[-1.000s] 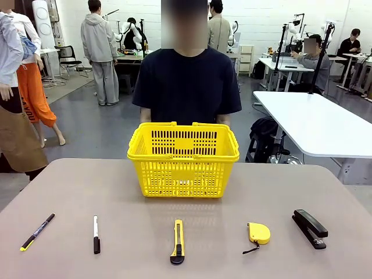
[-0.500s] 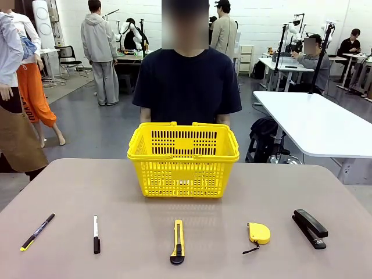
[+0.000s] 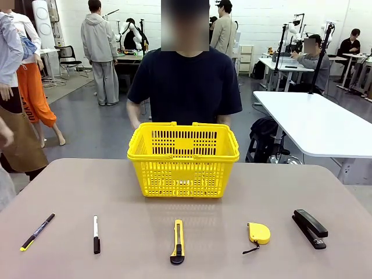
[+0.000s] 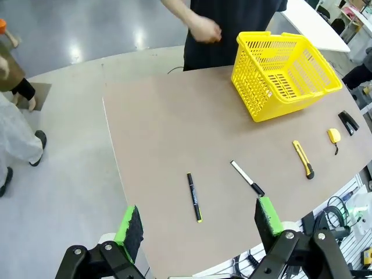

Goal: Place the items the person wants into the basket.
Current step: Pick up the item the person points to and place it in the Market Basket.

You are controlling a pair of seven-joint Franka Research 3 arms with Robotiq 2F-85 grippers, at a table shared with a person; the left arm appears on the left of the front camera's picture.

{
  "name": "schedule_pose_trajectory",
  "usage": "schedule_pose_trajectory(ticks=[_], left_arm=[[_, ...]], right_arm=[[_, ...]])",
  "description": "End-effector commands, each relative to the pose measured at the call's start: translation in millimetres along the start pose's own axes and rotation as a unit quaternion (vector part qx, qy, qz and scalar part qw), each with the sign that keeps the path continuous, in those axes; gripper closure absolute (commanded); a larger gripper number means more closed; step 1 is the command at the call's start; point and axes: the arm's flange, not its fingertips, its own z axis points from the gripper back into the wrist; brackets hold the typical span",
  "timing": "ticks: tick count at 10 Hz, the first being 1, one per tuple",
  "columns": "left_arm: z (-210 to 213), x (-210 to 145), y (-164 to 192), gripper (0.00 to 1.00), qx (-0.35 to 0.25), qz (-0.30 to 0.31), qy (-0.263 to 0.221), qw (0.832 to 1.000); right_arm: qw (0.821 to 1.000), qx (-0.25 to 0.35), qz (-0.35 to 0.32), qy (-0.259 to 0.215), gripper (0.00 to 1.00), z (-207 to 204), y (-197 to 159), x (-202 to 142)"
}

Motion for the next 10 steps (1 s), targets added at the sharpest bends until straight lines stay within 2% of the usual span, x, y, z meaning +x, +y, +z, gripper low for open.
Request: schedule_pose_trajectory(ticks=[1, 10], left_arm=[[0.0, 0.7, -4.3, 0.0, -0.004, -0.007, -0.002, 1.0], [0.0, 0.7, -4.3, 0.0, -0.004, -0.007, -0.002, 1.0]], right_arm=[[1.0, -0.001, -0.002, -0.003, 0.0, 0.7, -2.3, -0.6], [1.0, -0.001, -0.002, -0.003, 0.0, 0.7, -2.3, -0.6]])
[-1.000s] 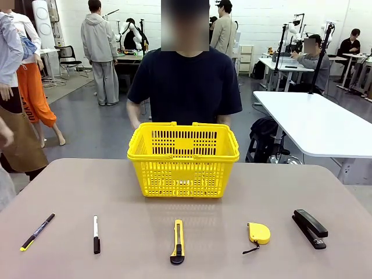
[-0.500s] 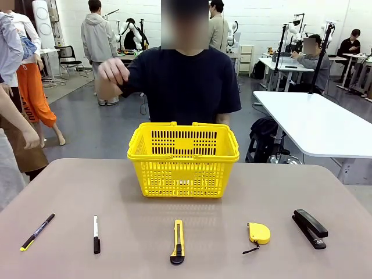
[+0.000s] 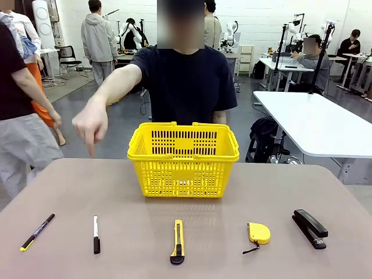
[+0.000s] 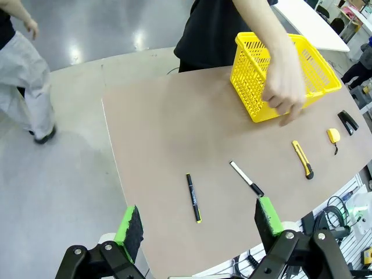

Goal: Place the items the person wants into the basket.
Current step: Pick up the item the person points to and place it in the Market Basket.

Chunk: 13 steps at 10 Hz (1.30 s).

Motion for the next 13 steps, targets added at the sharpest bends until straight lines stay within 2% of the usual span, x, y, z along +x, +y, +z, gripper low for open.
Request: schedule_pose_trajectory(ticks=[1, 13], left_arm=[[0.1, -0.5, -1.8, 0.0, -0.003, -0.005, -0.002, 1.0], [0.1, -0.5, -1.8, 0.0, -0.003, -0.005, -0.002, 1.0]], right_arm=[[1.0, 0.0, -0.002, -0.002, 0.0, 0.0, -1.9, -0.7], [1.0, 0.0, -0.002, -0.002, 0.0, 0.0, -1.9, -0.7]])
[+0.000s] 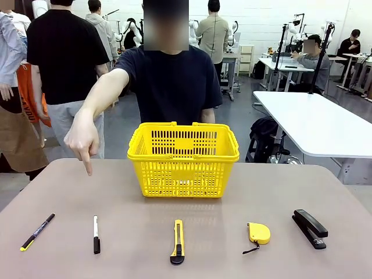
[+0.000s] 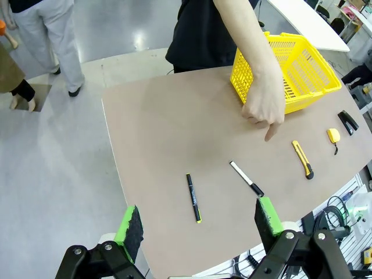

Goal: Place the items the person wants into the basket.
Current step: Pick up the item the person points to and place it in the Market Basket.

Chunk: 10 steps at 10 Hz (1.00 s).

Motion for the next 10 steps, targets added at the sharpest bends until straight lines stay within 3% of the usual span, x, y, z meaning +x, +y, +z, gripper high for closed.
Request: schedule_pose_trajectory(ticks=[1, 2, 3, 5, 7, 8, 10], left_arm=[[0.0, 0.0, 0.0, 0.0, 0.0, 0.0, 0.0, 1.0], [-3.7, 3.3, -28.6, 0.0, 0.007, -0.014, 0.007, 1.0], [-19.2, 10.0, -73.0, 0.0, 0.055, -0.002, 0.026, 0.998], [-57.9, 21.0, -148.7, 0.0, 0.133, 0.058, 0.058, 0.988], [-104.7, 16.3, -211.8, 0.0, 0.197, 0.061, 0.135, 0.969], [-126.5, 7.9, -234.5, 0.0, 0.208, 0.062, 0.175, 0.96], [-161.8, -9.7, -261.3, 0.0, 0.198, 0.089, 0.204, 0.955]], right_arm=[[1.0, 0.0, -0.002, -0.002, 0.0, -0.1, -1.9, -0.7], [1.0, 0.0, -0.002, -0.002, 0.0, -0.1, -1.9, -0.7], [1.0, 0.0, -0.002, -0.002, 0.0, -0.1, -1.9, -0.7], [1.0, 0.0, -0.002, -0.002, 0.0, -0.1, -1.9, -0.7], [1.0, 0.0, -0.002, -0.002, 0.0, -0.1, -1.9, -0.7], [1.0, 0.0, -0.002, -0.002, 0.0, -0.1, -1.9, -0.7], [1.0, 0.0, -0.002, -0.002, 0.0, -0.1, -1.9, -0.7]])
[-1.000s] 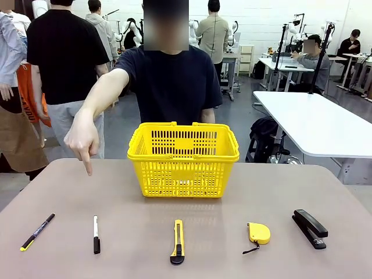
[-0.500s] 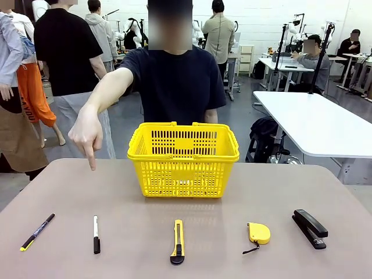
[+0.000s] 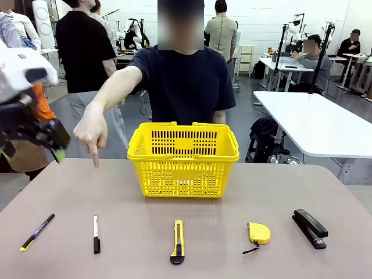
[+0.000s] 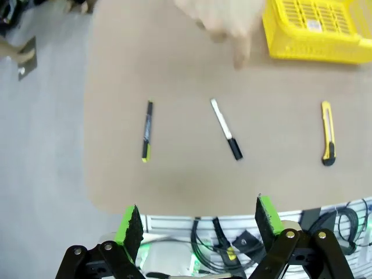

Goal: Place the items the person wants into the basket.
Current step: Pick up the item the person points to and place it in the Market Basket.

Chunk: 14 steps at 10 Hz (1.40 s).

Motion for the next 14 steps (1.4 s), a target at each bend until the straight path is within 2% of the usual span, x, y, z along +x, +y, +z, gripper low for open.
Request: schedule_pose_trajectory(ticks=[1, 3, 5, 6, 13, 14], left_arm=[[-12.9, 0.8, -14.0, 0.0, -0.029, 0.016, 0.042, 0.999], [-29.6, -3.8, -23.8, 0.0, -0.054, 0.027, 0.084, 0.995], [-27.1, -1.1, -15.2, 0.0, -0.07, 0.033, 0.1, 0.992], [-34.1, -3.4, -24.7, 0.0, -0.043, 0.013, 0.082, 0.996], [-34.4, -2.7, -22.4, 0.0, -0.047, 0.012, 0.088, 0.995], [-52.7, -4.2, -24.6, 0.0, -0.055, 0.039, 0.083, 0.994]], right_arm=[[1.0, 0.0, -0.001, -0.001, 0.0, -1.2, -1.3, -0.6], [1.0, 0.0, -0.001, -0.001, 0.0, -1.2, -1.3, -0.6], [1.0, 0.0, -0.001, -0.001, 0.0, -1.2, -1.3, -0.6], [1.0, 0.0, -0.001, -0.001, 0.0, -1.2, -1.3, -0.6], [1.0, 0.0, -0.001, -0.001, 0.0, -1.2, -1.3, -0.6], [1.0, 0.0, -0.001, -0.001, 0.0, -1.2, -1.3, -0.6]])
